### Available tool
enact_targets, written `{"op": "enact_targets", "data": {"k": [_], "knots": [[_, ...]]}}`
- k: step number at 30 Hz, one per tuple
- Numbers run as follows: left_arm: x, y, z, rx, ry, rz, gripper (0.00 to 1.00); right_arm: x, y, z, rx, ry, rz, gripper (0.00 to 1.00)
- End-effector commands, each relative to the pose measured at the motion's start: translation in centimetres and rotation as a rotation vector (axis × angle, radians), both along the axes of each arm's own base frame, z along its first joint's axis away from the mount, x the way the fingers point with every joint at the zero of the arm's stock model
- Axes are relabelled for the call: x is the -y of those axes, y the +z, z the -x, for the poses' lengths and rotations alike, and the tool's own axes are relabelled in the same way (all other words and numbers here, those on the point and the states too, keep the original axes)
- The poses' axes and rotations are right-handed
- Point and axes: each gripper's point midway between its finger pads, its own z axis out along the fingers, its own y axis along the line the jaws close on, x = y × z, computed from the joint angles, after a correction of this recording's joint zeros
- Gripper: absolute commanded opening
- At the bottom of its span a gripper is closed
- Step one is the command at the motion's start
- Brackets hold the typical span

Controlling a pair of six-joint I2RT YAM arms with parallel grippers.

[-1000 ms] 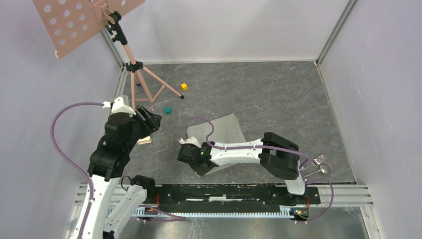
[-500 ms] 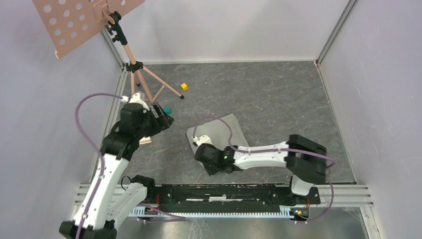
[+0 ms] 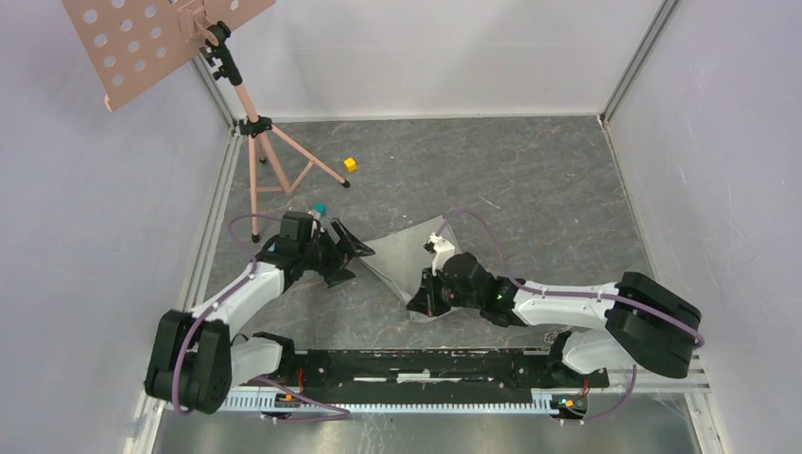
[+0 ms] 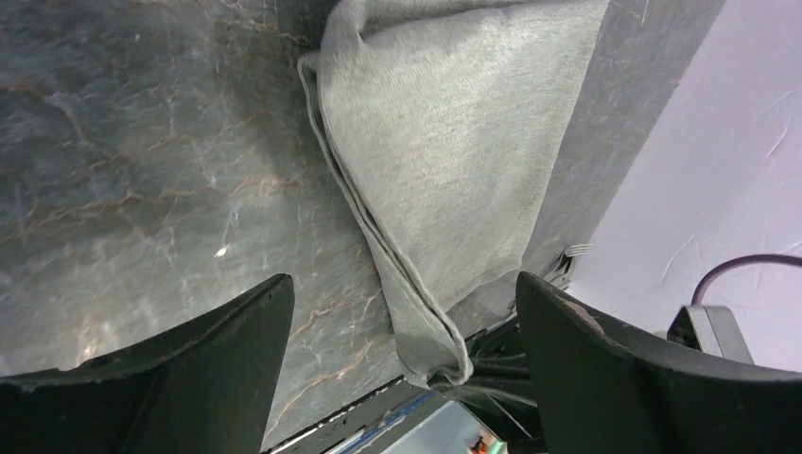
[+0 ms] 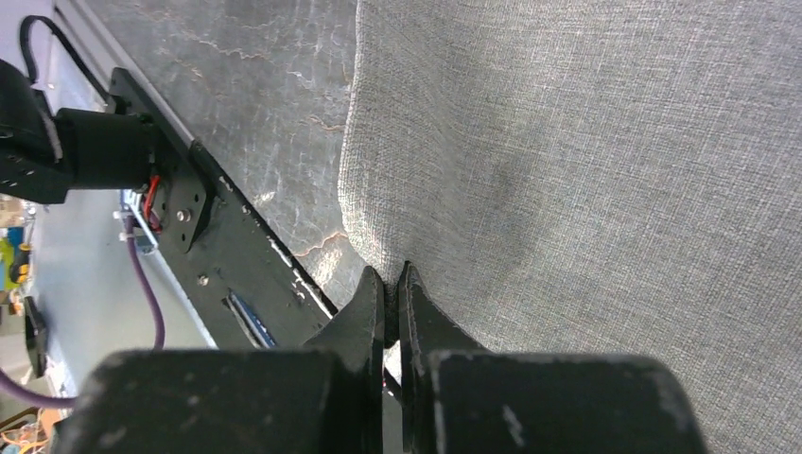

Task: Fold the napkin into a case and place the utensils inside
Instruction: Pick up the lower triangle-folded napkin from the center of the board, then fold the lower triangle-folded napkin at the center of the board.

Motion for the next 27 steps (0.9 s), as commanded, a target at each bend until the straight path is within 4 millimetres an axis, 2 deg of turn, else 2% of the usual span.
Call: {"op": "enact_targets", "data": {"k": [1,4,8,12,14,19,27], "knots": [[1.7,0.4,-2.5,0.028,0.017,0.103,0.90,-0.6,3.3,-0.4,0.047,0.011,-0.163,0.00],[1.3,-1.2,-3.0,0.005,0.046,0.063,0.83,0.1,3.0,-0.4,0.042,0.008,-0.182,0.00],[1.3,-2.8,-4.1,-0.011,0.046,0.035,0.68,0.9,2.5,-0.4,0.032,0.003,-0.208,0.01],[0.6,-3.7,-5.2,0.000,0.032,-0.044,0.49,1.4,2.0,-0.1,0.025,0.010,-0.220,0.00],[0.2,-4.0,-5.1,-0.011,0.028,-0.086,0.44,1.6,1.9,0.1,0.020,0.015,-0.227,0.00],[0.6,-2.9,-5.8,0.027,-0.008,-0.181,0.29,2.3,1.0,0.7,0.007,0.021,-0.231,0.00],[4.1,-1.4,-6.4,0.068,-0.079,-0.322,0.17,4.4,-0.8,0.7,-0.008,-0.015,-0.186,0.00]]}}
